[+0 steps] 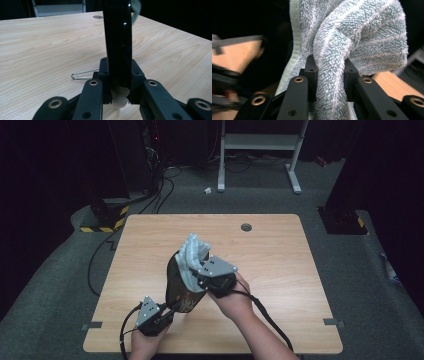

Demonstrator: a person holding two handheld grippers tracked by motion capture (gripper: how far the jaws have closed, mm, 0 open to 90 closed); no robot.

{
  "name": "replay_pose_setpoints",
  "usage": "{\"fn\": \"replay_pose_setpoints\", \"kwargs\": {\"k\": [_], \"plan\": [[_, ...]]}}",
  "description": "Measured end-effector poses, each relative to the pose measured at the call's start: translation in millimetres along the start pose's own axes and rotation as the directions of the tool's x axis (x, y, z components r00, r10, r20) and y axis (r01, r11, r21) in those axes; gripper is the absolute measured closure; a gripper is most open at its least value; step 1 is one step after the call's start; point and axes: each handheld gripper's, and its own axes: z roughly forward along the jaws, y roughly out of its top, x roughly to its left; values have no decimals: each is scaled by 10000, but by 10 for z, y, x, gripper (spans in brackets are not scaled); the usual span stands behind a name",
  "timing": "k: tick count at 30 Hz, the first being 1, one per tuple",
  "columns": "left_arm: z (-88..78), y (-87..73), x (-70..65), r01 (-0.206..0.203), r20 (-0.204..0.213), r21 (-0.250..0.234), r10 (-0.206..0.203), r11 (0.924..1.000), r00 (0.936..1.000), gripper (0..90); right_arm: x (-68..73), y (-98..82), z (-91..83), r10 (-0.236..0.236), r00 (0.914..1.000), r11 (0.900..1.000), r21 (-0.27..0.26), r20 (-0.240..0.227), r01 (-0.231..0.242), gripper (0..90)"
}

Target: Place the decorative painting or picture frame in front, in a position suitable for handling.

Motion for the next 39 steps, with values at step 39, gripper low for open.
{"fn": "replay_pose_setpoints", "kwargs": {"k": [39], "plan": [[2, -12, 18, 44, 6, 52, -45, 10000, 10000, 770, 304, 229, 67, -1055, 9944, 9902, -917, 18, 1053, 717]]}}
